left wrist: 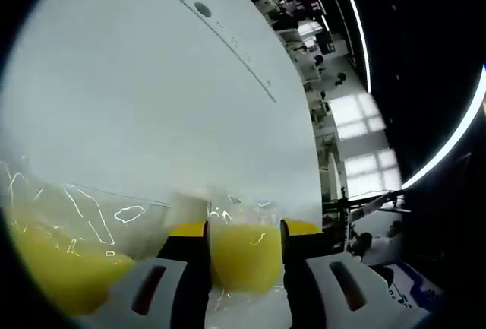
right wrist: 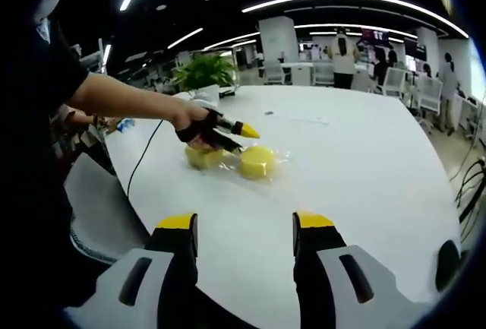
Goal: Compare the silicone blocks by pressing each to a similar depth, holding the contact briefly, and releasing to observe deformation and rebound differences across the visible hardness samples.
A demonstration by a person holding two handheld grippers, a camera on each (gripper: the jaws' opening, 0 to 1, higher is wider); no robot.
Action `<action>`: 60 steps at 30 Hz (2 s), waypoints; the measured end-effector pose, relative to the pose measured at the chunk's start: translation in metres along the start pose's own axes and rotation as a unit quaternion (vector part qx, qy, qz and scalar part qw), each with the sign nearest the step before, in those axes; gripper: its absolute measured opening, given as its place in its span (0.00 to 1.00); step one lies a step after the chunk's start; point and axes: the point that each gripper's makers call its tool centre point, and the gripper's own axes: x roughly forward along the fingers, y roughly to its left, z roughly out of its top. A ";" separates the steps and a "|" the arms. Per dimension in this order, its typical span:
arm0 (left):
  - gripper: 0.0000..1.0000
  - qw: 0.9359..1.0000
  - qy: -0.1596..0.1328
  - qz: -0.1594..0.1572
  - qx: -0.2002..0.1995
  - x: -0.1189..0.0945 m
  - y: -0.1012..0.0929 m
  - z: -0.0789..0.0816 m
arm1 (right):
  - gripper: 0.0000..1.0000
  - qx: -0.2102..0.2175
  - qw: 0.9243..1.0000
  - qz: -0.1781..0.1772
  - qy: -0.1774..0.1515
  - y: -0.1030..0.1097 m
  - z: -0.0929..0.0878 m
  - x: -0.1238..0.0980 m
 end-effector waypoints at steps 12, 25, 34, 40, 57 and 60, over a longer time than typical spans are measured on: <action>0.16 1.000 0.003 0.007 0.005 0.008 0.007 -0.005 | 0.42 0.002 1.000 -0.003 0.006 -0.004 -0.008 0.001; 0.00 0.999 -0.013 -0.031 0.007 0.010 0.004 -0.006 | 0.40 0.010 1.000 0.002 0.009 0.001 -0.012 0.003; 0.00 0.988 -0.041 -0.070 0.128 -0.003 -0.022 -0.007 | 0.40 0.008 1.000 -0.004 0.010 0.003 -0.013 -0.002; 0.00 0.973 -0.030 -0.124 0.195 -0.023 -0.054 -0.025 | 0.40 0.010 1.000 -0.011 0.011 0.005 -0.011 -0.006; 0.00 0.925 -0.028 -0.213 0.312 -0.087 -0.096 -0.061 | 0.41 -0.008 1.000 -0.002 0.010 0.029 0.000 -0.011; 0.00 0.925 -0.028 -0.229 0.301 -0.101 -0.101 -0.066 | 0.41 -0.015 1.000 0.003 0.013 0.034 0.001 -0.010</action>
